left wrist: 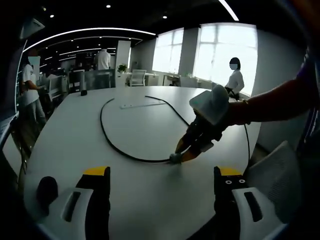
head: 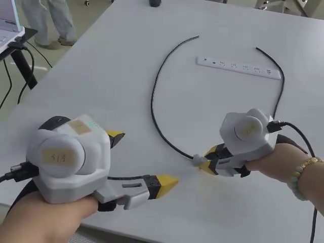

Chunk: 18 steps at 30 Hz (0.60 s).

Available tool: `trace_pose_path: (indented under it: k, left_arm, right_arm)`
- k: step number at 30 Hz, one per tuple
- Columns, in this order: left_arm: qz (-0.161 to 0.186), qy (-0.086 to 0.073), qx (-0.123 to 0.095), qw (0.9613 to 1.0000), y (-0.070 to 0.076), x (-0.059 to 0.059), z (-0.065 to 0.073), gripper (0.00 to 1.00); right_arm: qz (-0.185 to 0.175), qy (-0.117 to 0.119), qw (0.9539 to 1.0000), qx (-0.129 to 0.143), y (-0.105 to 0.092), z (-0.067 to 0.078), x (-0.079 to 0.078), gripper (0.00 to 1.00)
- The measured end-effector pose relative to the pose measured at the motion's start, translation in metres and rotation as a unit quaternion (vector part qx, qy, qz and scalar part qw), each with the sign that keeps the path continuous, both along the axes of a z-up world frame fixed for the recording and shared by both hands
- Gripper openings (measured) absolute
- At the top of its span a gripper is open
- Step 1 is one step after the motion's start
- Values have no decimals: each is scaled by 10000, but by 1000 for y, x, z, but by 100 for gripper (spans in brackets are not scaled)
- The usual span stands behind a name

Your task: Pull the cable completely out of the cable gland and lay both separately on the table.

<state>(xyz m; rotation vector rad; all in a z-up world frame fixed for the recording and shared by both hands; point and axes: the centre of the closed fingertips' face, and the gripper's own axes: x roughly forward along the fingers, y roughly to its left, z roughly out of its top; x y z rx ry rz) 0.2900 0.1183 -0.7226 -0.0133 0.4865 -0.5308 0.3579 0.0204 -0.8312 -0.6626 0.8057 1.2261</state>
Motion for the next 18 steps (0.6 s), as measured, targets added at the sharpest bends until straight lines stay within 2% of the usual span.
trace_pose_path:
  k: [12,15,18]
  left_arm:
    - [-62,-1,78,10000,-3,2,0,85]
    - [-76,-12,84,9999,-3,2,1,85]
    - [-100,-41,87,9999,-5,3,4,85]
  right_arm:
    - [85,-50,9999,18,0,2,1,9]
    - [-13,-59,9999,131,-1,10,4,9]
    - [-116,-117,9995,276,-1,24,6,9]
